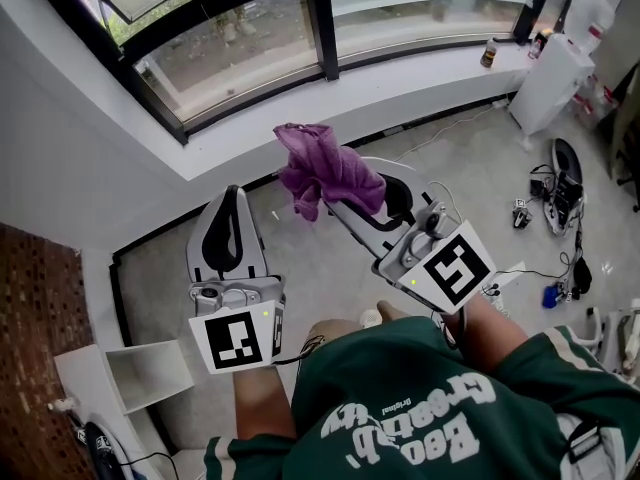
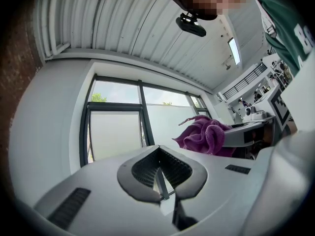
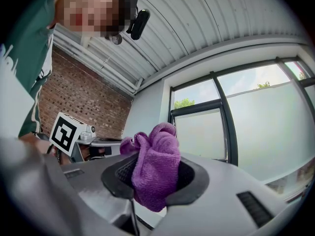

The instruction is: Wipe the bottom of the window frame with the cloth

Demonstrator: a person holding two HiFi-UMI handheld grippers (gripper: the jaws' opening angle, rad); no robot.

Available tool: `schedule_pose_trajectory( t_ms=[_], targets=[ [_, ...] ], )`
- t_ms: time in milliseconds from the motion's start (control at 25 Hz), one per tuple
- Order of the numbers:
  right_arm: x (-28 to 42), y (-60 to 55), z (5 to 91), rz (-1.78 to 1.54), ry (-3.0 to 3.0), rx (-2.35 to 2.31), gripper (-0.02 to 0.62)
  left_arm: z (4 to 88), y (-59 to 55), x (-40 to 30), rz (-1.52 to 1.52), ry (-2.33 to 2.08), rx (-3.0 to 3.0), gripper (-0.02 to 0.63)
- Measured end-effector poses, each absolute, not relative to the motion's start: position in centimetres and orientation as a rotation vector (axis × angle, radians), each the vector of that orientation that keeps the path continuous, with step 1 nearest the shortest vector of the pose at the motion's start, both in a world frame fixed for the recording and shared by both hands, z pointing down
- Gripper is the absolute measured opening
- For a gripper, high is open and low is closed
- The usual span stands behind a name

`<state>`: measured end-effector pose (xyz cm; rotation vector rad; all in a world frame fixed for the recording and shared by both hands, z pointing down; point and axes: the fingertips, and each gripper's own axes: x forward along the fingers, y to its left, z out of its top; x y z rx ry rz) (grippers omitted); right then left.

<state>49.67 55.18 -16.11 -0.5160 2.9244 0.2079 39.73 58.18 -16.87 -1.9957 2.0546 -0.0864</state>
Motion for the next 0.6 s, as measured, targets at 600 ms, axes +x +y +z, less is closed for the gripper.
schedule_pose_trajectory(
  t_ms=[600],
  targets=[
    [51.9, 51.3, -14.0, 0.154, 2.919, -0.551, 0.127, -16.4, 54.8, 40.9, -0.122, 2.032, -2.000, 0.005]
  ],
)
